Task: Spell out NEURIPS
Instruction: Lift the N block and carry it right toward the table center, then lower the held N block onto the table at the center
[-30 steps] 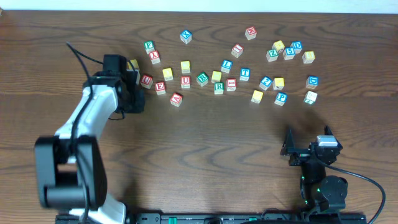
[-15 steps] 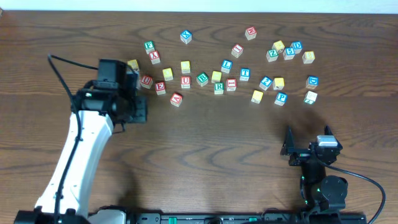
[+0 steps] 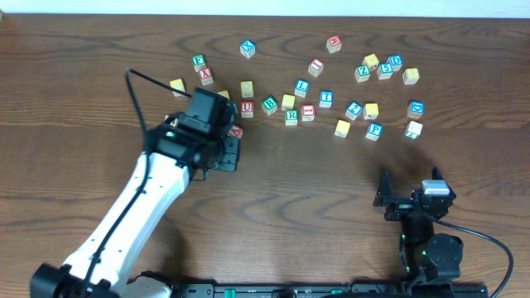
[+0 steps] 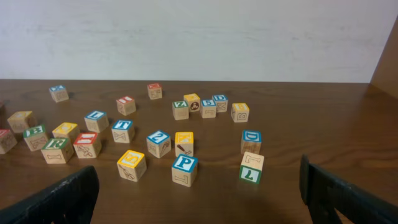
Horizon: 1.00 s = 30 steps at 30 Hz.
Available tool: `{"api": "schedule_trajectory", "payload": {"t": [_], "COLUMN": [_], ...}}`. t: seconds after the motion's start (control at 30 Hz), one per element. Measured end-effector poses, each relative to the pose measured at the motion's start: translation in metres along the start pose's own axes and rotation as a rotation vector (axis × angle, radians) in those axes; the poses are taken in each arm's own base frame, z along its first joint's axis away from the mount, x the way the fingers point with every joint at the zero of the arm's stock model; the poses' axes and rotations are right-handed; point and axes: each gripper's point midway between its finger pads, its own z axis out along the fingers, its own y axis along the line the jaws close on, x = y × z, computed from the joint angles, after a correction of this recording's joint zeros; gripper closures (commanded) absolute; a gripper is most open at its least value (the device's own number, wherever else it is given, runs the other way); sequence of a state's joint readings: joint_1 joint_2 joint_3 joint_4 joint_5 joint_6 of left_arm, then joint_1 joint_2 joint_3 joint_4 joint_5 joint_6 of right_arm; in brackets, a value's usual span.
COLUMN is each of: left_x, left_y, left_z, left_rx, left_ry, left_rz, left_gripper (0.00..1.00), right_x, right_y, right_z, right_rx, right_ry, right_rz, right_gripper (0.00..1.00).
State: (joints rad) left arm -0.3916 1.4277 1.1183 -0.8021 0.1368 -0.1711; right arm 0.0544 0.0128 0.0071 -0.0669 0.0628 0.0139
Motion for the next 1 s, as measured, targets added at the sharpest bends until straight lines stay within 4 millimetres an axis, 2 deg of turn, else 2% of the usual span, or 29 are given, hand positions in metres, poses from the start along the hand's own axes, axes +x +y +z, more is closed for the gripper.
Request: {"api": "schedule_trajectory", "payload": {"t": [0.4, 0.7, 1.0], "left_x": [0.01, 0.02, 0.01], "left_y": [-0.006, -0.005, 0.003], "left_z": [0.058, 0.101, 0.11], "left_rx": [-0.076, -0.124, -0.17], "left_ry": [0.101, 0.17, 0.126], "left_rz": [-0.101, -0.1, -0.094], "left_gripper": [0.75, 0.76, 0.76], "right_x": [0.0, 0.0, 0.0], "right_y": [0.0, 0.0, 0.0], "right_z": [0.0, 0.0, 0.0], "right_rx": [0.0, 0.0, 0.0], "right_ry": [0.0, 0.0, 0.0], "right_rz": [0.0, 0.0, 0.0], "right_gripper": [0.01, 0.01, 0.01]}}
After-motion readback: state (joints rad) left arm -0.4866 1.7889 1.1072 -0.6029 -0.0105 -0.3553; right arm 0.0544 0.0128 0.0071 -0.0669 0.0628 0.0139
